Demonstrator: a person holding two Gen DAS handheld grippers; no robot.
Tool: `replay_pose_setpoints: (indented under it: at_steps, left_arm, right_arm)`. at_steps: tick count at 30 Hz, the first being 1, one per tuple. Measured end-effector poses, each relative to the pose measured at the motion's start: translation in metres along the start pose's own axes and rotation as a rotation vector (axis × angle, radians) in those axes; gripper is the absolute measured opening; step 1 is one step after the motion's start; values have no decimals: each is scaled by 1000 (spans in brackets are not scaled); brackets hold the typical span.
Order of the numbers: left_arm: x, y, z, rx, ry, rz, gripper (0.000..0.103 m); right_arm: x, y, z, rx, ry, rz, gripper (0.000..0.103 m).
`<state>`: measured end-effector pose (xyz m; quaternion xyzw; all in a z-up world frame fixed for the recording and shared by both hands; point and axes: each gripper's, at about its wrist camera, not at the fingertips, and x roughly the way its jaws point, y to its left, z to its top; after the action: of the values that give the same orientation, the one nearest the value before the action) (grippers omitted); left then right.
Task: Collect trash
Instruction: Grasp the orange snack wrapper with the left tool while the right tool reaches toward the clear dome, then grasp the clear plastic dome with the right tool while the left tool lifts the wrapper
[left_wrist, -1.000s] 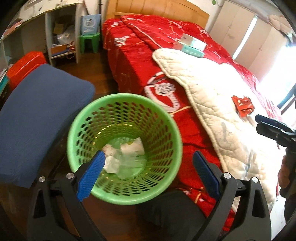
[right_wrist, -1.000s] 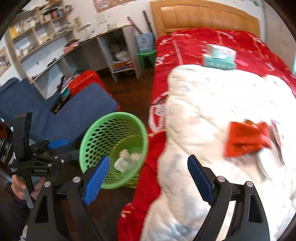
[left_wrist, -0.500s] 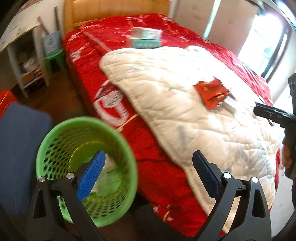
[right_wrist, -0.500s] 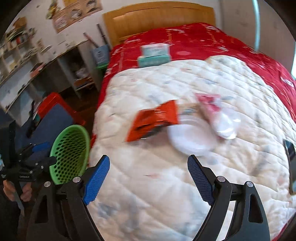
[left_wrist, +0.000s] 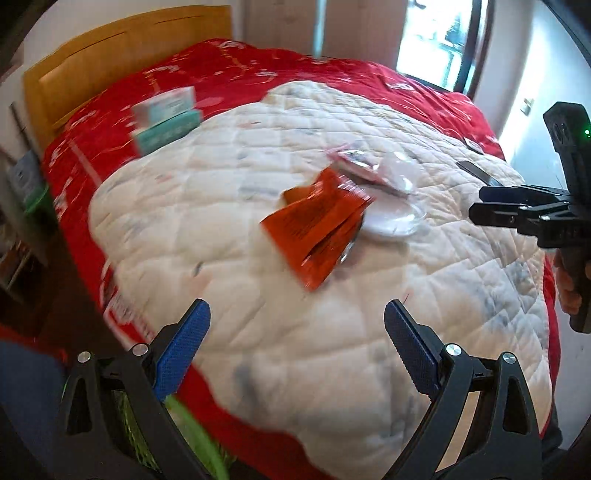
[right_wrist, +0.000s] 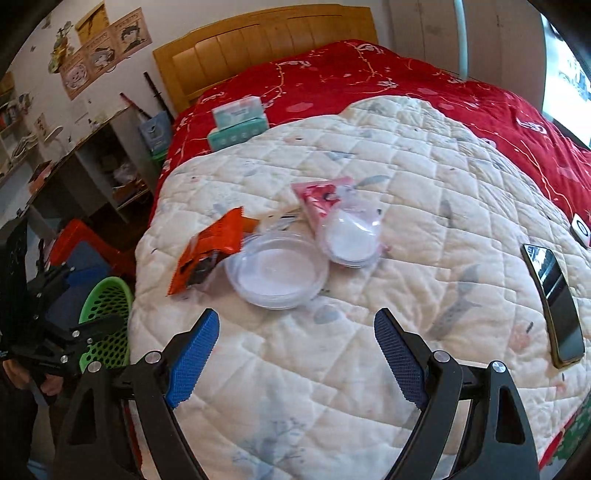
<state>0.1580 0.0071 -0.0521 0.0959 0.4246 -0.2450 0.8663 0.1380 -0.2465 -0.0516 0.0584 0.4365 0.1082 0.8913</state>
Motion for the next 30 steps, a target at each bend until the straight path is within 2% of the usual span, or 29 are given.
replay_pose_setpoints:
  at_steps: [7, 13, 16, 18, 22, 24, 26, 30]
  left_arm:
    - [34, -26, 34, 120, 10, -37, 91]
    - [64, -28, 48, 166, 47, -43, 85]
    - [75, -26, 52, 171, 68, -46, 75]
    - [81, -24, 53, 174, 75, -45, 60]
    - [81, -18, 52, 146, 64, -35, 42]
    - [77, -14, 52, 119, 50, -49, 29]
    - [71, -11, 52, 103, 27, -42, 26]
    - [58, -6, 52, 61, -5, -41, 17]
  right_arm:
    - [4, -17, 2, 19, 6, -21, 83]
    - [7, -26, 7, 25, 8, -29, 83]
    - [9, -28, 9, 21, 9, -30, 83]
    - [12, -29, 12, 16, 10, -35, 83]
    - [20, -31, 18, 12, 16, -39, 83]
    - [24, -31, 21, 9, 15, -42, 83]
    - [29, -30, 26, 7, 12, -44, 82]
    - [38, -27, 37, -1, -3, -58, 75]
